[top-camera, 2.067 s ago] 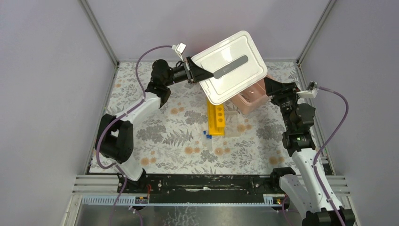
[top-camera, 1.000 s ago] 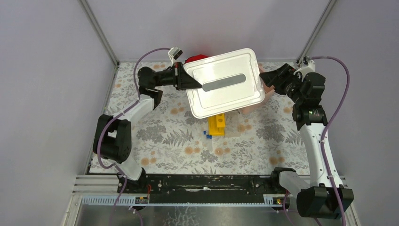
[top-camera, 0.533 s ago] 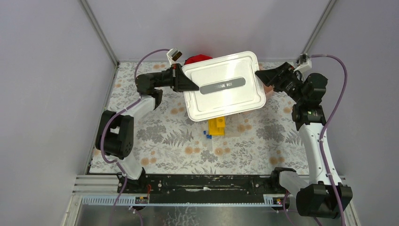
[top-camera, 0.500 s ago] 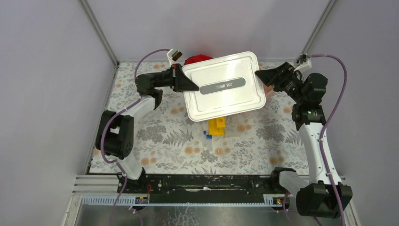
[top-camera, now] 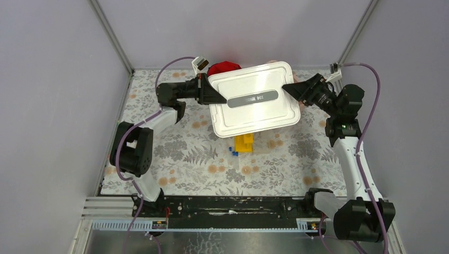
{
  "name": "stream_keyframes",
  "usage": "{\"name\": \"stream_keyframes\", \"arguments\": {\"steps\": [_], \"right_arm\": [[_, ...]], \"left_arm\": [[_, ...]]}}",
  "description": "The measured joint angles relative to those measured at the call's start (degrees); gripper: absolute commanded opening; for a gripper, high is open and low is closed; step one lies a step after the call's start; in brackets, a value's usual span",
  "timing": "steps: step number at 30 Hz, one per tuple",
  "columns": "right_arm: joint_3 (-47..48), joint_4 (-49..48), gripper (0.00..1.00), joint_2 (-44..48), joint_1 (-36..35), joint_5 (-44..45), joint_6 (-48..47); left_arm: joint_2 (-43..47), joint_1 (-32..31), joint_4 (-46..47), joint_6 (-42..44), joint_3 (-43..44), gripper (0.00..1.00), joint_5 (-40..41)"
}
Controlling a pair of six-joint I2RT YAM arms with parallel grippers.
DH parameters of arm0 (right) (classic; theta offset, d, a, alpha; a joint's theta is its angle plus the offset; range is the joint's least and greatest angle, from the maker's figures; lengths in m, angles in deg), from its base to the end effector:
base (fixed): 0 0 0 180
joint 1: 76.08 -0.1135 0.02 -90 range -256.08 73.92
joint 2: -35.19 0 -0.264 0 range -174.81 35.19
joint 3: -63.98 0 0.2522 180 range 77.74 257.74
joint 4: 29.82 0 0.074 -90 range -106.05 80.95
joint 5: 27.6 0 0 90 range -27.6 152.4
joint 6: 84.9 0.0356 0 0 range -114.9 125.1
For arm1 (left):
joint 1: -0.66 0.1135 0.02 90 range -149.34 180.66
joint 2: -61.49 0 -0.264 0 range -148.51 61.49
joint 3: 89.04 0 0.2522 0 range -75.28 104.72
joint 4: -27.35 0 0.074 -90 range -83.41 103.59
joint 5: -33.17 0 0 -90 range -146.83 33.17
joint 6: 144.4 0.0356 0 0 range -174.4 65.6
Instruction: Organize the chemistry lab equipment
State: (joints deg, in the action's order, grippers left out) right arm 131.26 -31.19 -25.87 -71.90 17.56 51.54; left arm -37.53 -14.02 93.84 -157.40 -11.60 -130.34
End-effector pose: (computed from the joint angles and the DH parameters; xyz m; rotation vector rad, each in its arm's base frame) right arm 0.2425 0.0074 0.3850 0.0022 1.5880 1.1442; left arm 0.3352 -0.1231 0.3409 0.5138 1.7046 -2.1172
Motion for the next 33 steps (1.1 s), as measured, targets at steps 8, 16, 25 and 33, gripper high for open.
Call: {"name": "stream_keyframes", "arguments": {"steps": [8, 16, 25, 33], "right_arm": [[-0.7, -1.4, 0.44, -1.0, -1.9, -1.8, 0.7], [-1.0, -2.9, 0.06, -0.8, -1.6, -4.8, 4.7], [-2.3, -4.7, 0.0, -0.3, -1.6, -4.2, 7.9], [-5.9, -11.3, 0.0, 0.1, -1.9, -3.7, 11.0]], "left_arm": [[-0.4, -1.1, -6.3, 5.3, 1.2, 0.0, 0.0], [-1.7, -0.4, -10.2, 9.3, 2.3, 0.15, -0.5], [-5.2, -0.3, -9.0, 8.3, 4.2, 0.38, -0.4], [-8.5, 1.0, -4.5, 2.9, 4.8, 0.57, 3.3]]}}
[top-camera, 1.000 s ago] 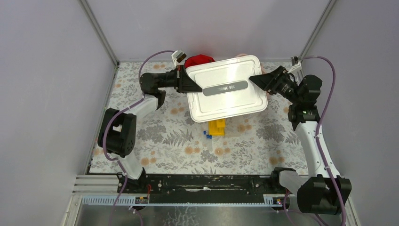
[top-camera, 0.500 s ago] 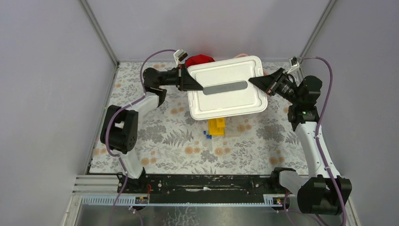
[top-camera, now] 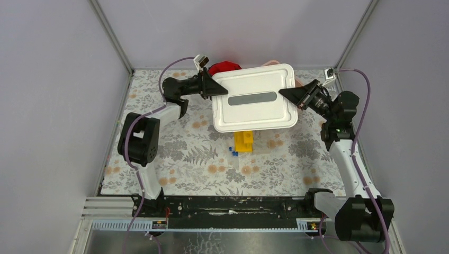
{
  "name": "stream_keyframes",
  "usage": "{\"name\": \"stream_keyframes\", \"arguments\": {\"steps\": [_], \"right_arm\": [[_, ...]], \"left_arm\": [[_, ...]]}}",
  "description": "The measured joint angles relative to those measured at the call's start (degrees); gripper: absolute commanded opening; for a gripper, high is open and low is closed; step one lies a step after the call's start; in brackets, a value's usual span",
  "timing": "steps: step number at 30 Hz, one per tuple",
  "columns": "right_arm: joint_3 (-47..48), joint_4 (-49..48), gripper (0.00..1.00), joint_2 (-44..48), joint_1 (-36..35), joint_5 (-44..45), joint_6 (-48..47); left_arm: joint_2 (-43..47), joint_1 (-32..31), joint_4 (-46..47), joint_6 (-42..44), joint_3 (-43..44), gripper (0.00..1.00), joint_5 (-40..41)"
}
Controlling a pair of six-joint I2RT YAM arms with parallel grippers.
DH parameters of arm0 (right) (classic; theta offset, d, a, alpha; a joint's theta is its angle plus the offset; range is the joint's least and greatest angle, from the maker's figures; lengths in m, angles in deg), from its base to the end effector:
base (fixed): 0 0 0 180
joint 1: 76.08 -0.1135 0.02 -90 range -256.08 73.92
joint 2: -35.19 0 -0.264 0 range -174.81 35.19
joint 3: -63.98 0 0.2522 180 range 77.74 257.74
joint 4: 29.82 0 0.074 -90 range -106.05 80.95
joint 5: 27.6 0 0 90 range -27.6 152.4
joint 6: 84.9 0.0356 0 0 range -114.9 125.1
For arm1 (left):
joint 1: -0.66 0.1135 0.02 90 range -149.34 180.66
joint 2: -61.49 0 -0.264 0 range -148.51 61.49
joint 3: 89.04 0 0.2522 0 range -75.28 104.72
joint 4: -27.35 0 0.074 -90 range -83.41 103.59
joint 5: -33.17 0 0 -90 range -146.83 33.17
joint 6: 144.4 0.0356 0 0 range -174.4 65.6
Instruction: Organize the chemistry lab equipment
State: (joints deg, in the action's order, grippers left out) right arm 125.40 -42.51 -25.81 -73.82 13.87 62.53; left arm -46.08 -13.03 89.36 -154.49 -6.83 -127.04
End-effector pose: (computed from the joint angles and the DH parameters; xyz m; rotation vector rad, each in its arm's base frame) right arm 0.2401 0.0172 0.3684 0.0070 1.5665 1.3388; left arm 0.3774 -0.1264 0.3085 0.3475 1.7476 -2.1252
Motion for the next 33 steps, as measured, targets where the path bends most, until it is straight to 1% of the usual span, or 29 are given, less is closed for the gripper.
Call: {"name": "stream_keyframes", "arguments": {"steps": [4, 7, 12, 18, 24, 29, 33], "right_arm": [[-1.9, -3.5, 0.0, -0.4, -0.2, 0.8, 3.0], [-3.0, -6.5, 0.0, -1.0, -0.5, 1.2, 5.4], [-4.6, -10.3, 0.0, -1.3, -0.6, 3.3, 8.7], [-5.2, -12.6, 0.0, -1.2, -0.8, 7.5, 10.6], [-6.4, -14.6, 0.0, -1.1, -1.7, 14.0, 11.1], [-7.9, -16.4, 0.0, -1.6, -2.8, 20.7, 11.2], [-8.3, -19.4, 0.0, -3.8, -4.1, 25.7, 11.4]], "left_arm": [[0.1, 1.0, 0.9, -0.1, -0.2, 0.6, 2.3], [0.5, 2.0, -0.2, 1.8, -1.0, 0.63, 4.2], [2.0, 3.7, -4.8, 7.0, -2.7, 0.64, 8.2], [3.2, 4.7, -11.0, 13.7, -4.0, 0.64, 13.9], [3.5, 4.8, -16.3, 19.7, -4.0, 0.64, 19.2], [3.6, 4.8, -18.7, 23.2, -4.0, 0.64, 23.3], [3.6, 4.8, -20.1, 25.4, -4.0, 0.64, 26.6]]}}
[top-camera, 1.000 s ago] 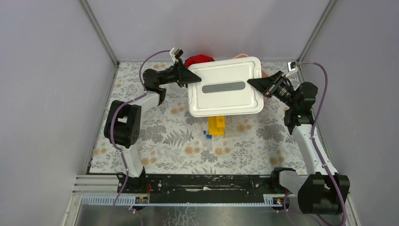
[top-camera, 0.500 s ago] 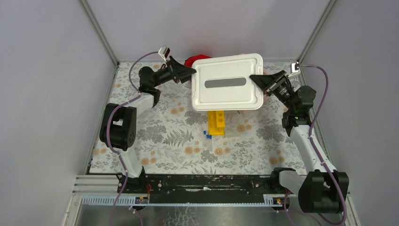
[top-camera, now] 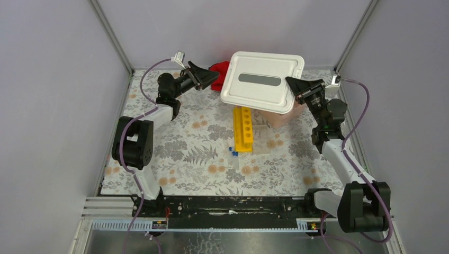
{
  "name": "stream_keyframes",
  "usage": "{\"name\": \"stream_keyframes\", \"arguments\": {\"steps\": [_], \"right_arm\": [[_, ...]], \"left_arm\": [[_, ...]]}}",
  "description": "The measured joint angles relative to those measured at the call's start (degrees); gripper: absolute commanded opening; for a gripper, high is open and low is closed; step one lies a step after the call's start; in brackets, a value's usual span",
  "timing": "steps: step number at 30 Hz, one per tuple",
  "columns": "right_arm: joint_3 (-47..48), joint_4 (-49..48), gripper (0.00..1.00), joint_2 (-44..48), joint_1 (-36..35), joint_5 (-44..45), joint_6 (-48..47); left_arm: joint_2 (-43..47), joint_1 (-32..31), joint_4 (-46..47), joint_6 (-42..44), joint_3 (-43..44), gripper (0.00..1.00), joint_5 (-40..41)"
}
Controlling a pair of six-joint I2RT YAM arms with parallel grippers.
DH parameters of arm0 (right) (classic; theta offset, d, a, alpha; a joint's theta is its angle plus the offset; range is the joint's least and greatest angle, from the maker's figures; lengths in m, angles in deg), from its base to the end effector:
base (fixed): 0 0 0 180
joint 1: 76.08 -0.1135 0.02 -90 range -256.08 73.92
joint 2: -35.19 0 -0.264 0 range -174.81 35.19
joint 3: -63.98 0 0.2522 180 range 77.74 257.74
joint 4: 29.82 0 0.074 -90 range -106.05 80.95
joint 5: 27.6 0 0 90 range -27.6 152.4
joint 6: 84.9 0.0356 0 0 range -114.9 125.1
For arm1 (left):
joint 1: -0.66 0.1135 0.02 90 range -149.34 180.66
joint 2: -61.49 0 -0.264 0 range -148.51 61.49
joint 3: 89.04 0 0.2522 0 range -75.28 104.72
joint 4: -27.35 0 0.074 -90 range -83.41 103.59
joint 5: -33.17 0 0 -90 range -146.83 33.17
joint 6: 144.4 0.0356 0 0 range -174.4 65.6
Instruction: Organize the chemistry lab equipment
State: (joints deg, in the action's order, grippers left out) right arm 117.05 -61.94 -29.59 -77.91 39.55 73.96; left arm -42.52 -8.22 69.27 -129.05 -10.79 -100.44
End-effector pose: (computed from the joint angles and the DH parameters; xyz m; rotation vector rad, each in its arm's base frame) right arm 0.2540 0.0219 0.3384 0.4030 1.2940 1.2979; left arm 0.3982 -0.0871 0.2878 -0.1349 1.5890 -1.6679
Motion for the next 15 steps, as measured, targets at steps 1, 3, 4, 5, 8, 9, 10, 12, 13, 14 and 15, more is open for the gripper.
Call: {"name": "stream_keyframes", "arguments": {"steps": [1, 3, 4, 5, 8, 9, 10, 12, 13, 14, 15], "right_arm": [[-0.1, -0.9, 0.0, -0.8, -0.3, 1.5, 0.0], [-0.5, -2.7, 0.0, -2.3, -1.0, 4.5, 0.2], [-0.7, -3.5, 0.0, -3.1, -1.4, 6.1, 0.2], [-1.0, -4.4, 0.0, -3.8, -1.9, 7.7, 0.3], [-2.3, -6.7, 0.0, -5.6, -3.2, 13.3, 0.5], [-2.7, -7.4, 0.0, -6.1, -3.6, 15.2, 0.5], [-3.2, -8.0, 0.0, -6.6, -4.0, 17.2, 0.6], [-4.0, -9.2, 0.0, -7.3, -4.8, 20.9, 0.6], [-4.3, -9.7, 0.0, -7.6, -5.2, 22.6, 0.6], [-4.8, -10.4, 0.0, -7.9, -5.6, 24.6, 0.6], [-5.1, -10.8, 0.0, -8.2, -6.0, 26.7, 0.6]], "left_arm": [[0.0, 0.0, -0.1, 0.4, 0.0, 0.64, 0.5], [0.0, 0.0, -0.4, 1.3, 0.0, 0.65, 1.6], [0.0, -0.1, -0.5, 1.7, 0.0, 0.65, 2.0], [0.0, -0.3, -0.9, 2.2, 0.0, 0.65, 2.5], [0.0, -1.0, -2.7, 4.0, 0.4, 0.65, 3.4], [-0.1, -1.5, -3.8, 5.0, 0.8, 0.65, 3.8], [-0.2, -1.9, -4.8, 5.9, 1.4, 0.65, 4.0], [-0.6, -3.2, -6.9, 7.7, 2.9, 0.65, 4.4], [-0.9, -3.9, -7.7, 8.6, 3.7, 0.65, 4.6], [-1.3, -4.7, -8.5, 9.4, 4.7, 0.65, 4.7], [-1.9, -5.4, -9.2, 10.1, 5.6, 0.65, 4.9]]}}
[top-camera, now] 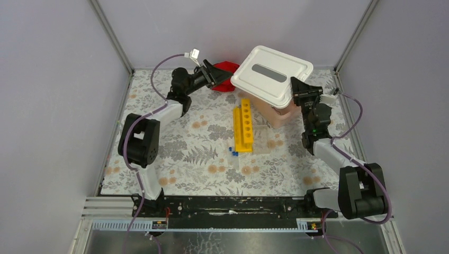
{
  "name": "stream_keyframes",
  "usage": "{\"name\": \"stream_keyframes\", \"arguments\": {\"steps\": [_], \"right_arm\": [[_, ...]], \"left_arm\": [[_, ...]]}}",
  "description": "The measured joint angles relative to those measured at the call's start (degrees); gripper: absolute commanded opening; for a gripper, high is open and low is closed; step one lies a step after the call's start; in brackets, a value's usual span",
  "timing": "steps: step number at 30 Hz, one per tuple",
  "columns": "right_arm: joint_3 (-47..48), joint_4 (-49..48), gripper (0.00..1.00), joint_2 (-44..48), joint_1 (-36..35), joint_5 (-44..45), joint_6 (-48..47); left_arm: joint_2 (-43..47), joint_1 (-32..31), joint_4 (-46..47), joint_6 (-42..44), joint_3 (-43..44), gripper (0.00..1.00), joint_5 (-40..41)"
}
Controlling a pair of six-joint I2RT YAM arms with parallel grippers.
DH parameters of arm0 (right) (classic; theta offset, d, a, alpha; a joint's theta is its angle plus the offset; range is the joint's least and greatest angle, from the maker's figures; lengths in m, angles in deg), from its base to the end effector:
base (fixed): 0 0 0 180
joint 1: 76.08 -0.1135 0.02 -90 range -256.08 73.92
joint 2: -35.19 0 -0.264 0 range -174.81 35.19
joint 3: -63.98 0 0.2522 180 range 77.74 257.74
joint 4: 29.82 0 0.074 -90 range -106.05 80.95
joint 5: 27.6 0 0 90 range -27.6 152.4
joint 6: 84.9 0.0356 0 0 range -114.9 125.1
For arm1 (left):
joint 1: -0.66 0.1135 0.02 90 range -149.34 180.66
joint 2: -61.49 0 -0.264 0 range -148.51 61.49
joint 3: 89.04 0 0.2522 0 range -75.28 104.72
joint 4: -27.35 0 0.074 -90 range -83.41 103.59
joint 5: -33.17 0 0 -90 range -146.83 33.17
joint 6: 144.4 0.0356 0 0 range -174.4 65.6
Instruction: Organize the chemistry lab equipment
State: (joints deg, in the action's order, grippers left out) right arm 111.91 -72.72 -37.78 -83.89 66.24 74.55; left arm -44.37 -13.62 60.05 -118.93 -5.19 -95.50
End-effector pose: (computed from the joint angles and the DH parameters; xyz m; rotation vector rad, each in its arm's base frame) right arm 0.2732 0.0351 0.2928 0.7397 1.1195 1.1137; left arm 0.4073 -0.1266 0.2918 -0.0622 1.6324 -1.5600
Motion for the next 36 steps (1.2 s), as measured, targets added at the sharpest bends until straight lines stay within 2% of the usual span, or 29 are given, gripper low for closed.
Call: {"name": "stream_keyframes", "arguments": {"steps": [6, 12, 18, 25, 36], "right_arm": [[-0.5, -2.8, 0.0, -2.7, -1.2, 8.5, 0.5], [-0.8, -5.4, 0.0, -7.6, -1.5, 13.0, 2.7], [-2.4, -6.0, 0.0, -8.4, -1.7, 16.2, 4.5], [-3.0, -7.6, 0.0, -9.5, -1.7, 17.7, 6.3], [-4.5, -9.2, 0.0, -12.4, -1.8, 18.2, 8.3]], "left_arm": [[-5.6, -3.4, -3.3, 2.9, 5.1, 0.65, 0.7], [-9.4, -5.2, -8.2, 5.4, 7.8, 0.65, 2.0], [-11.5, -6.7, -13.6, 8.4, 13.2, 0.65, 3.4], [-12.5, -8.3, -18.1, 11.8, 17.8, 0.65, 4.7], [-15.1, -9.0, -22.4, 14.4, 18.3, 0.65, 5.7]]}}
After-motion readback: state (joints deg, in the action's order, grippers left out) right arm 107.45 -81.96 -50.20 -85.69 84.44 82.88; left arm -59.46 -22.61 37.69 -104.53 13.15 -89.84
